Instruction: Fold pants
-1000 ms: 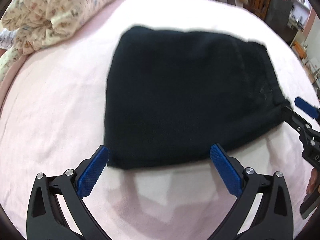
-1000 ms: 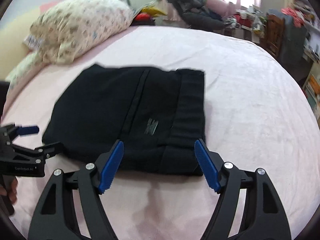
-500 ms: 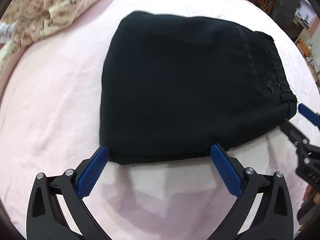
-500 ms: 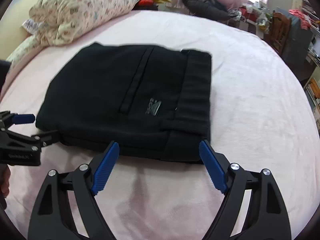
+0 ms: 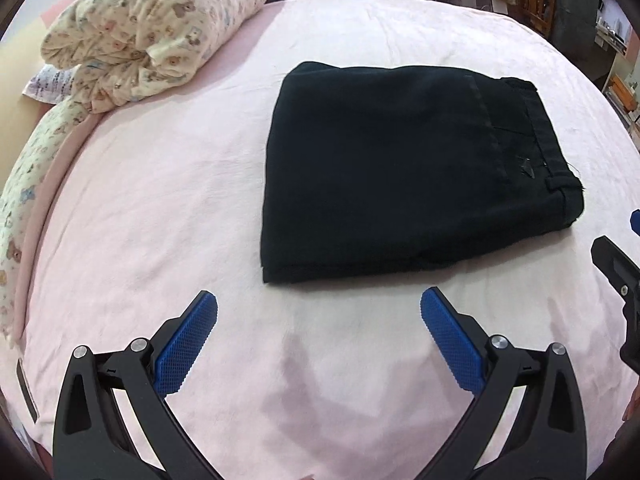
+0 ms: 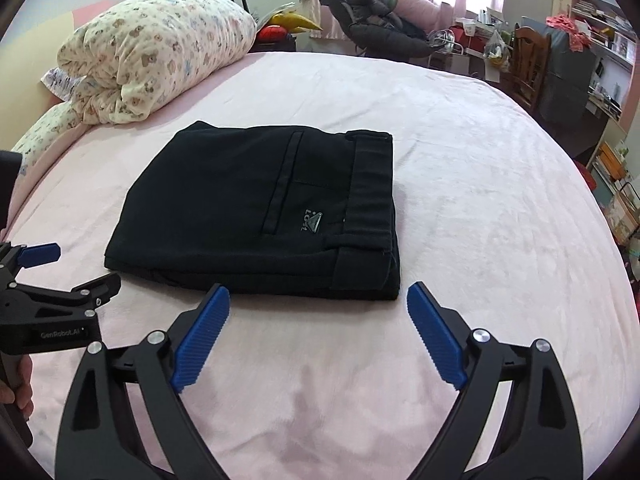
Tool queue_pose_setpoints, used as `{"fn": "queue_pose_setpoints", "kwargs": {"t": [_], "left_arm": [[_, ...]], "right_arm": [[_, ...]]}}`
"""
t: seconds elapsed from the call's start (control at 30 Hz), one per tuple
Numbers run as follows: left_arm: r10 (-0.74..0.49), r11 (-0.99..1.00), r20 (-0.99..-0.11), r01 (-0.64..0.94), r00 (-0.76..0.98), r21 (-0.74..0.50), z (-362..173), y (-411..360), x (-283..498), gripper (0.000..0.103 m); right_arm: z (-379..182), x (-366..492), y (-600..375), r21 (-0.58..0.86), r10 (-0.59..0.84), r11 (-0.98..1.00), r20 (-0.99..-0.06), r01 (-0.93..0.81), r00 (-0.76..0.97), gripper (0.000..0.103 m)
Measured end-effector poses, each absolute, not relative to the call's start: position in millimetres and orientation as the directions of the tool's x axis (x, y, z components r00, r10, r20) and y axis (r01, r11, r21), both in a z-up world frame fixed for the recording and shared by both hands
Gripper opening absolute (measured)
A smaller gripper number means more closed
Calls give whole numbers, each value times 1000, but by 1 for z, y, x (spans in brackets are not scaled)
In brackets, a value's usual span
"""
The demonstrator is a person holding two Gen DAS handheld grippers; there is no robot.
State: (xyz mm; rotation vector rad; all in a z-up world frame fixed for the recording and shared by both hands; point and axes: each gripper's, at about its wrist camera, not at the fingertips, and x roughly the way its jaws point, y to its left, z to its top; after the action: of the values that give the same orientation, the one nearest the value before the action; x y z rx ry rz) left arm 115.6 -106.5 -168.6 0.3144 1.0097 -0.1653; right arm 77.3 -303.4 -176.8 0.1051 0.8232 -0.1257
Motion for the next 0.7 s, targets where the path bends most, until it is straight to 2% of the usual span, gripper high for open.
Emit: {"fn": "queue_pose_setpoints", "kwargs": {"t": [0.7], "left_arm": [[31,945,-801,243,598,218,-126,-74,71,102]], "right_arm": [[-141,33,-282,64,-95,979,-700,194,708,97]]}}
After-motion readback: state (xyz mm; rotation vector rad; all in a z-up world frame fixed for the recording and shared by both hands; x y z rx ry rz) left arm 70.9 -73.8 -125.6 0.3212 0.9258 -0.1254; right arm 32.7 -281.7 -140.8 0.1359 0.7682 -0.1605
